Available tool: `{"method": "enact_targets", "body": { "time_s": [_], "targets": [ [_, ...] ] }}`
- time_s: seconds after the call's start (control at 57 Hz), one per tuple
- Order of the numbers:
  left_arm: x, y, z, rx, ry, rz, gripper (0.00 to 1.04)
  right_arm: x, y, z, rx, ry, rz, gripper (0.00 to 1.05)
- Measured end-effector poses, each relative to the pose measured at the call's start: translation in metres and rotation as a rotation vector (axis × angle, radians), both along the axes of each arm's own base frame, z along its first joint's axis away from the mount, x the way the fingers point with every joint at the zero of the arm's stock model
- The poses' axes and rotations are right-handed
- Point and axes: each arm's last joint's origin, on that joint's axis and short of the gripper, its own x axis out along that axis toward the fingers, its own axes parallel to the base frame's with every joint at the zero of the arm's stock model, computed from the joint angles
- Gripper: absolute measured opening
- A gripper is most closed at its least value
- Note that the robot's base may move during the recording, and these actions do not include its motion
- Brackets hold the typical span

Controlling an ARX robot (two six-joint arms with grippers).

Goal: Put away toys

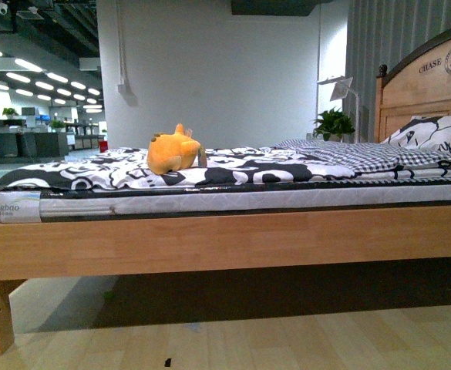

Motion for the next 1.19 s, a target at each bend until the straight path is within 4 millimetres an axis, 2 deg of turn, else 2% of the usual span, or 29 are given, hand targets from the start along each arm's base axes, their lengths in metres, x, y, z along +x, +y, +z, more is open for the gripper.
{"method": "enact_targets", "body": {
  "time_s": [1.194],
  "targets": [
    [0.0000,0.0000,0.0000,0.000,0.000,0.000,0.98,0.0000,0.0000,0.0000,0.000,0.000,0.000,0.98]
  ]
}}
